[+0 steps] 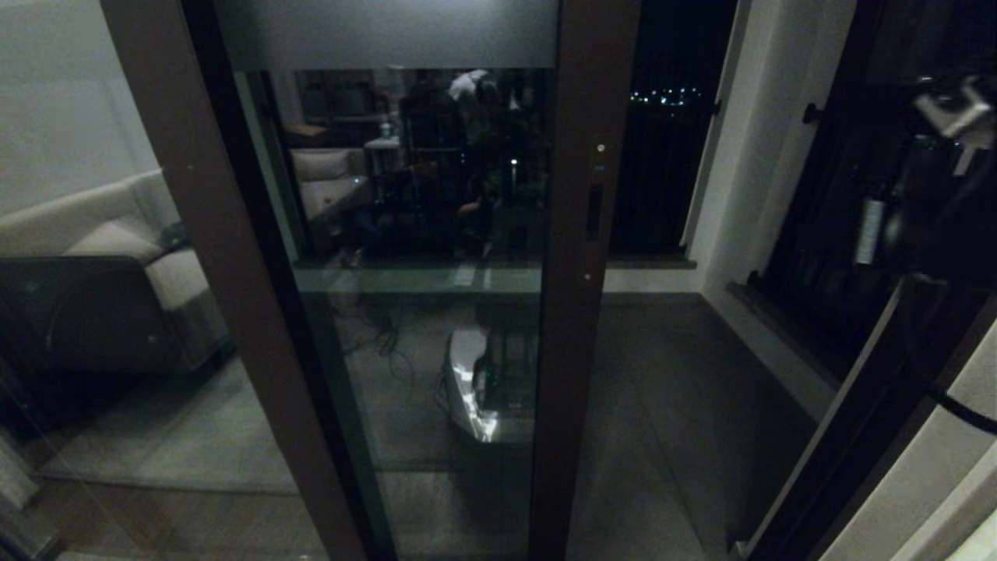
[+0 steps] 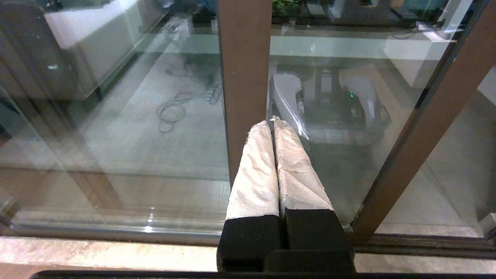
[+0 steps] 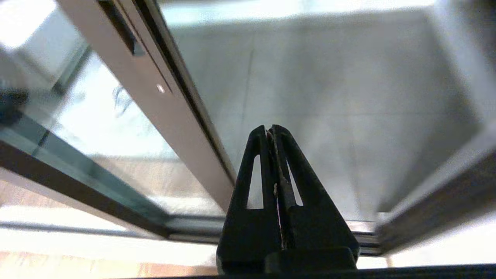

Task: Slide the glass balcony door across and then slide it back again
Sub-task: Open the slid door

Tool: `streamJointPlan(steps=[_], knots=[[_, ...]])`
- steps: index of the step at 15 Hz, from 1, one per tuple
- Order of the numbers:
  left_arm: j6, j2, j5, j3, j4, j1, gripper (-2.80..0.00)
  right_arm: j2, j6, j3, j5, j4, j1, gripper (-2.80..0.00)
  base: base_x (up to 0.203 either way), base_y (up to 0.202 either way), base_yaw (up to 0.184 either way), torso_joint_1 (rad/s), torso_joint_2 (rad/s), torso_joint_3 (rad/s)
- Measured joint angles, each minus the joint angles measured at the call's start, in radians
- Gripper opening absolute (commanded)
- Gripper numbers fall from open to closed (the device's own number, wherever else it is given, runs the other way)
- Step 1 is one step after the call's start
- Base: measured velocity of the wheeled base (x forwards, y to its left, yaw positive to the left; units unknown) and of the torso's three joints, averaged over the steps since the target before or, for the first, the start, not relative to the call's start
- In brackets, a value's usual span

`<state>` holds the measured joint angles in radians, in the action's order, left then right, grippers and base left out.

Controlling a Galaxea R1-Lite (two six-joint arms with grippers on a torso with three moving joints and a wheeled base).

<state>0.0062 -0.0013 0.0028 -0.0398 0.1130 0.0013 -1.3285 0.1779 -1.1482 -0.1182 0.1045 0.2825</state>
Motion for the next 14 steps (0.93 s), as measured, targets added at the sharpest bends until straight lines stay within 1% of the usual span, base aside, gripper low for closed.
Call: streamJointPlan(steps=[1, 3, 5, 7, 8, 9, 11, 12, 13, 14], knots=[[0.000, 0.000, 0.000, 0.000, 0.000, 0.000, -2.80, 0.124, -0.012, 0.062, -0.020, 0.031, -0.008, -2.80, 0.000, 0.000, 0.000, 0.000, 0.00, 0.000], [0.000, 0.000, 0.000, 0.000, 0.000, 0.000, -2.80, 0.371, -0.039, 0.144, -0.061, 0.129, -0.019, -2.80, 0.000, 0.000, 0.000, 0.000, 0.00, 0.000], [0.000, 0.000, 0.000, 0.000, 0.000, 0.000, -2.80, 0.589, -0.058, 0.177, -0.090, 0.270, -0.039, -2.80, 0.000, 0.000, 0.000, 0.000, 0.00, 0.000], [0.000, 0.000, 0.000, 0.000, 0.000, 0.000, -2.80, 0.764, -0.081, 0.179, -0.100, 0.444, -0.091, -2.80, 0.000, 0.000, 0.000, 0.000, 0.00, 0.000], [0.000, 0.000, 0.000, 0.000, 0.000, 0.000, -2.80, 0.833, -0.101, 0.177, -0.089, 0.520, -0.129, -2.80, 0.000, 0.000, 0.000, 0.000, 0.00, 0.000], [0.000, 0.000, 0.000, 0.000, 0.000, 0.000, -2.80, 0.893, -0.129, 0.175, -0.063, 0.581, -0.183, -2.80, 0.000, 0.000, 0.000, 0.000, 0.00, 0.000], [0.000, 0.000, 0.000, 0.000, 0.000, 0.000, -2.80, 0.975, -0.164, 0.164, 0.019, 0.656, -0.290, -2.80, 0.000, 0.000, 0.000, 0.000, 0.00, 0.000], [0.000, 0.000, 0.000, 0.000, 0.000, 0.000, -2.80, 1.003, -0.154, 0.148, 0.057, 0.700, -0.318, -2.80, 0.000, 0.000, 0.000, 0.000, 0.00, 0.000], [0.000, 0.000, 0.000, 0.000, 0.000, 0.000, -2.80, 1.022, -0.117, 0.142, 0.076, 0.729, -0.327, -2.80, 0.000, 0.000, 0.000, 0.000, 0.00, 0.000], [0.000, 0.000, 0.000, 0.000, 0.000, 0.000, -2.80, 1.040, -0.087, 0.138, 0.079, 0.730, -0.319, -2.80, 0.000, 0.000, 0.000, 0.000, 0.00, 0.000]])
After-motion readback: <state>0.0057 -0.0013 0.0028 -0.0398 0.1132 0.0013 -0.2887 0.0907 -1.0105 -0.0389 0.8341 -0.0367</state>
